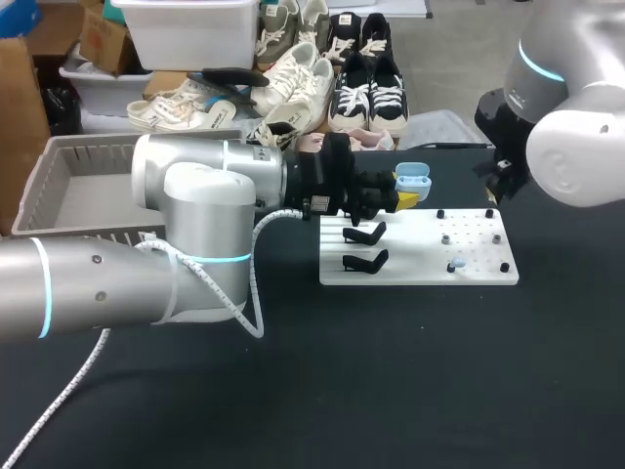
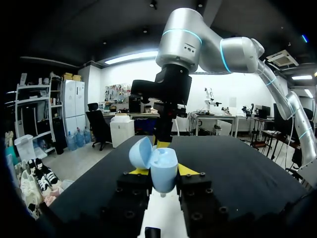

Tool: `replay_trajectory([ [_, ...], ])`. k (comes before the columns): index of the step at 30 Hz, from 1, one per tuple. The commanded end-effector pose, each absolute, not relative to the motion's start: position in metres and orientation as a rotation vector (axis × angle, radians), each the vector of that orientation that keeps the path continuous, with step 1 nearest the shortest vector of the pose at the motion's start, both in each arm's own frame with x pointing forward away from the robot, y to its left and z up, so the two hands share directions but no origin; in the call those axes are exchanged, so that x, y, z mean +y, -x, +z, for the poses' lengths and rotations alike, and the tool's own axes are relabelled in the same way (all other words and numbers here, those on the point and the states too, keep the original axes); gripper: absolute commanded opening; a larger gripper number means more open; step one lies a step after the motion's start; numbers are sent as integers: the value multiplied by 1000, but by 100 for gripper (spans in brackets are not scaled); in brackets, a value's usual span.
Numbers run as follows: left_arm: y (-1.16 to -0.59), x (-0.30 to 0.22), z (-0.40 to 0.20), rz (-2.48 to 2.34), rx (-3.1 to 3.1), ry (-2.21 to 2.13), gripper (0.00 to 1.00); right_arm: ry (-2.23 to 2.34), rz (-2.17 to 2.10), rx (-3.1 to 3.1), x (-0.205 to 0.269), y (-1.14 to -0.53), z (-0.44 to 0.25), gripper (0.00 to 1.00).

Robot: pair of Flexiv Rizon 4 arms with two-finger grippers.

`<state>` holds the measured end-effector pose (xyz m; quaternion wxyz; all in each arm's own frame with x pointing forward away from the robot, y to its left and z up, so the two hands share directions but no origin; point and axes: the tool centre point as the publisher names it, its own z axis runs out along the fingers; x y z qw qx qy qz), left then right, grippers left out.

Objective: Pick up each earbud case from the left stands, insert the matching earbuds, close the lid, and place the case in the box.

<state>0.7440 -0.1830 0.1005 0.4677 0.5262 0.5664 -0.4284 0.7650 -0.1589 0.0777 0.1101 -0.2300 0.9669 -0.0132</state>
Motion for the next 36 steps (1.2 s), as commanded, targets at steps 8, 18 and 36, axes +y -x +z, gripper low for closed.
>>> replay_trajectory([
  [8, -743, -183, 100, -1048, 1388, -1287, 0, 673, -42, 2839, -159, -763, 78, 0],
  [18, -743, -183, 100, -1048, 1388, -1287, 0, 98, -87, 2986, -166, -745, 82, 0],
  [36, -743, -183, 100, -1048, 1388, -1287, 0, -1149, -12, 2866, -146, -692, 118, 0],
])
